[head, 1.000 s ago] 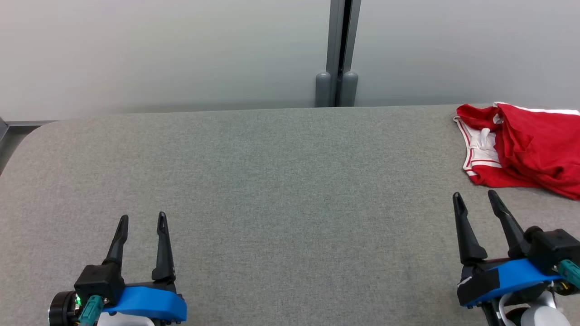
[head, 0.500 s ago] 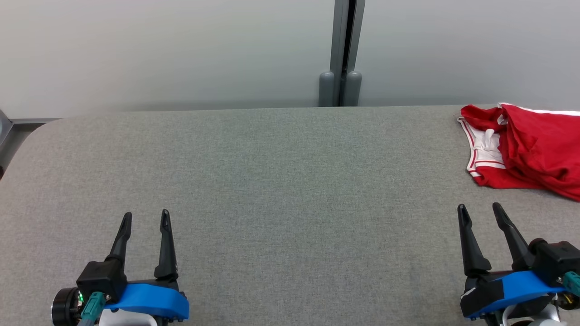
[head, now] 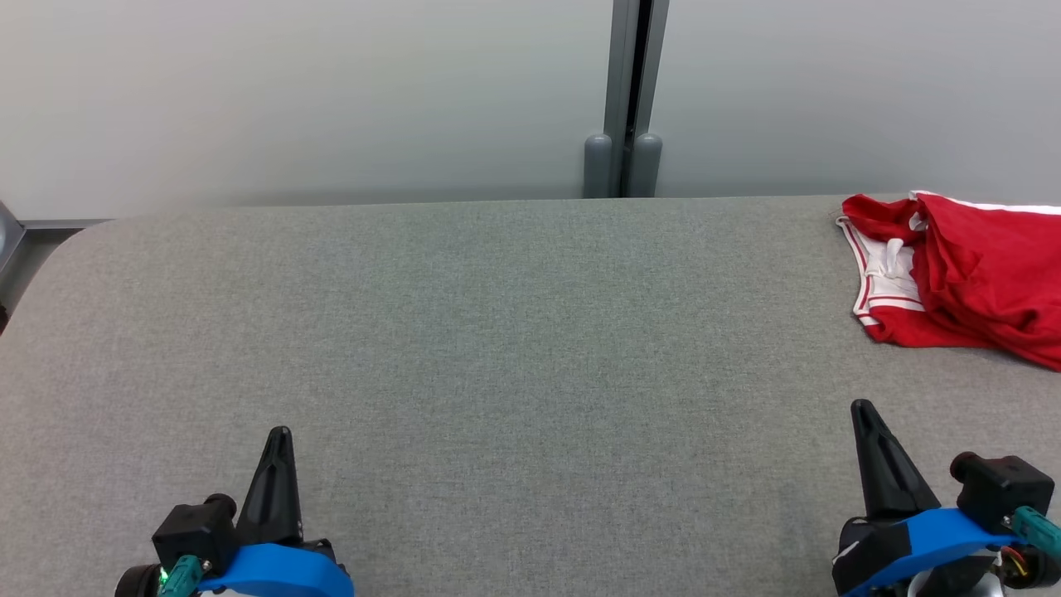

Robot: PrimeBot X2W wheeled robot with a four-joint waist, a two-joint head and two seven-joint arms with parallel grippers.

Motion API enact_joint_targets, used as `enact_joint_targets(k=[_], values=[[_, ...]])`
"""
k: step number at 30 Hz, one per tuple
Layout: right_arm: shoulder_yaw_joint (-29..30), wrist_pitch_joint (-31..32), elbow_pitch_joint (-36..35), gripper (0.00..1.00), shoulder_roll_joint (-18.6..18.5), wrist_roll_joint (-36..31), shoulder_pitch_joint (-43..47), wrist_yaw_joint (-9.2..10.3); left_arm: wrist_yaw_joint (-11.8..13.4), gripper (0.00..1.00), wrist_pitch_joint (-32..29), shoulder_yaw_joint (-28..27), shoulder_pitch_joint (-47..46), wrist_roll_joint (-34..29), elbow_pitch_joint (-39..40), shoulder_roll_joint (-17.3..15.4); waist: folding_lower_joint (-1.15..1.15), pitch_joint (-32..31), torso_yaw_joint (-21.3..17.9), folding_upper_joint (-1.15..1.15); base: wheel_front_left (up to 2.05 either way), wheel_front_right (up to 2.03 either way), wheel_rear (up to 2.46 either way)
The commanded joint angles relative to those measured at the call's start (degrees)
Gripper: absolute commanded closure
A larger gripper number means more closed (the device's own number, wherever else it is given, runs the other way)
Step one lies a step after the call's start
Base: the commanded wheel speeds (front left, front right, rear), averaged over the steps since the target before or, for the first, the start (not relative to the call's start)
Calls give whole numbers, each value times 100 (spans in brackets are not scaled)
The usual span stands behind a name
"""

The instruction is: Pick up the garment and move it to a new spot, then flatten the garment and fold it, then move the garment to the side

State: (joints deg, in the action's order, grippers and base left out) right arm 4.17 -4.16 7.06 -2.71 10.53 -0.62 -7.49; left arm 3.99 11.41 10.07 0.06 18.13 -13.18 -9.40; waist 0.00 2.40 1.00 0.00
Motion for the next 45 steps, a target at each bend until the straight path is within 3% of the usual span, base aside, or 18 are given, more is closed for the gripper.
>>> enact_joint_targets(k=[1, 22, 45], values=[[31, 32, -42, 100, -14, 261, -52, 0, -43, 100, -44, -73, -100, 223, 70, -13, 0, -2, -1, 0, 0, 0, 0], [77, 302, 132, 100, -17, 2410, -191, 0, -345, 100, -518, -508, -264, 2172, 37, 163, 0, -40, -18, 0, 0, 0, 0], [130, 548, 306, 100, -21, 4241, -330, -1, -606, 100, -925, -884, -392, 3837, 3, 319, 0, -81, -37, 0, 0, 0, 0]])
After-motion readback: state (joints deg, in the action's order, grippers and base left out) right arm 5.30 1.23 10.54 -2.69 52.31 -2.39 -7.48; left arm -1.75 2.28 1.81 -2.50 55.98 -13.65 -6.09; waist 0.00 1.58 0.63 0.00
